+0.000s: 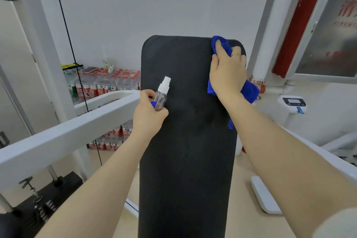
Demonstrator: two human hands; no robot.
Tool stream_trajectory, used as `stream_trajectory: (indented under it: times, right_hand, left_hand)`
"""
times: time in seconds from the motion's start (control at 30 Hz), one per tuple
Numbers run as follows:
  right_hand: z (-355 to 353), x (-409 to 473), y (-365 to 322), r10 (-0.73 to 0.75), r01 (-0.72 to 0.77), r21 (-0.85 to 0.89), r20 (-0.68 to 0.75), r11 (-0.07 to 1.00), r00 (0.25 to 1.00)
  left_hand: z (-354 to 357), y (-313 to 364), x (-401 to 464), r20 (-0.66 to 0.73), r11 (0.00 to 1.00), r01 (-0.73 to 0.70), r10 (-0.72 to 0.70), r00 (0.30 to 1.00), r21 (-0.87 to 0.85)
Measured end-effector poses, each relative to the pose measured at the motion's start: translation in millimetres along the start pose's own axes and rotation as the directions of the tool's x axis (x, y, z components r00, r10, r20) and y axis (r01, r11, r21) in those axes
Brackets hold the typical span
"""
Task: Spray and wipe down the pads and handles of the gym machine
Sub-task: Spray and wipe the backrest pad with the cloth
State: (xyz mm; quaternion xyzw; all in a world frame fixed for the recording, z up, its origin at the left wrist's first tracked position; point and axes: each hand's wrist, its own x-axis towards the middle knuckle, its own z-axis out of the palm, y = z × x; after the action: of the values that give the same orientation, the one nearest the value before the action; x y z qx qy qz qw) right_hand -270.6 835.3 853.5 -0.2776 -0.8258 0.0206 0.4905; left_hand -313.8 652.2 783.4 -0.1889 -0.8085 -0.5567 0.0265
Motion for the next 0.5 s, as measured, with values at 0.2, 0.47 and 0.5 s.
stream_trajectory:
  times: [0.2, 0.47, 0.5]
  right_hand:
    - [20.8, -68.8, -9.4, -0.443, 0.445, 0.002, 0.109, 0.895, 0.890]
    - [-7.5, 2.2, 18.6, 0.056, -0.053, 0.101, -0.026, 0.993, 0.998]
    - [-3.4, -1.3, 9.9, 0.087, -0.083, 0.085, -0.039, 0.993, 0.995]
  left_hand:
    - [-5.6, 1.2, -2.6, 0.041, 1.000, 0.006, -0.005, 0.999, -0.027]
    - [-32.3, -17.0, -16.1, -0.138, 0.989, -0.055, 0.036, 0.990, -0.134]
    - [-37.8, -19.4, -12.0, -0.193, 0.982, -0.033, -0.004, 0.981, -0.185]
